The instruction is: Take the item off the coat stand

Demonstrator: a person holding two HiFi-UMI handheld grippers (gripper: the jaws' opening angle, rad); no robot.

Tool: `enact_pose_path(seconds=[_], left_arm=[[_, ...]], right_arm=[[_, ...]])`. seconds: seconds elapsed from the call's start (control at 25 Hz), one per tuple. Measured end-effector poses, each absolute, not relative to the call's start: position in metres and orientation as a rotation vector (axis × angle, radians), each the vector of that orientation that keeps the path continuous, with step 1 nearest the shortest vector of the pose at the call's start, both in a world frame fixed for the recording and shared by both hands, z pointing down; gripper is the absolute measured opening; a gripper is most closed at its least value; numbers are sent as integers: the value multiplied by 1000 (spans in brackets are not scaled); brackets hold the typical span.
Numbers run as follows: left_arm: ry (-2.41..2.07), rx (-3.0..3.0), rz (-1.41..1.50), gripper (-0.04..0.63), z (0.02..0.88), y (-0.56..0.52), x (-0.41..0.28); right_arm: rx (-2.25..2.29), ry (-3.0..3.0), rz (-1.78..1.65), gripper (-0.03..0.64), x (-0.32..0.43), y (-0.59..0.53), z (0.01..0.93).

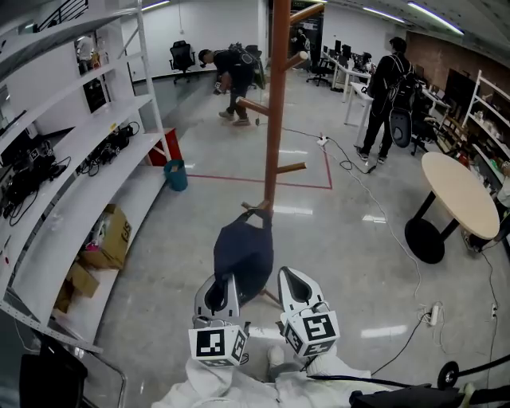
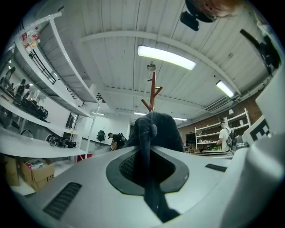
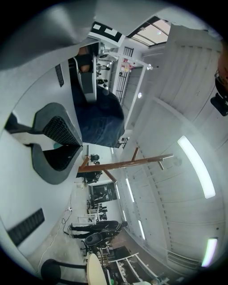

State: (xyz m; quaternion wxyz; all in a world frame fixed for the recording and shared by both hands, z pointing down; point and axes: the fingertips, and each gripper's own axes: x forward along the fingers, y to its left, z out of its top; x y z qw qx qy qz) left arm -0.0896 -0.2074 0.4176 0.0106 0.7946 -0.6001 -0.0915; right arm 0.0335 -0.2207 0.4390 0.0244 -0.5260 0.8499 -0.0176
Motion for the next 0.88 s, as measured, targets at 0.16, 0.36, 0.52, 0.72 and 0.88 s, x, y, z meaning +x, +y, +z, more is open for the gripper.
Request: enact_pose_path(seconds=[0.16, 0.36, 0.52, 0.72, 0.88], left_arm=[[-1864, 2480, -282, 12, 421, -192, -90], [-1862, 2481, -279, 14, 422, -174, -93], [-1869, 2463, -289, 12, 421, -166, -92], [-1889, 2444, -312, 12, 417, -163, -89], [-1908, 2439, -320, 14, 414, -162, -80]], right_arm=[[-1630, 2642, -41, 9, 29, -202, 441], [-1656, 2629, -26, 9, 32, -184, 441], [-1663, 2626, -23, 9, 38, -174, 438], [-1648, 2654, -4, 9, 41, -170, 436], [-1621, 2676, 10, 11, 47, -168, 433]])
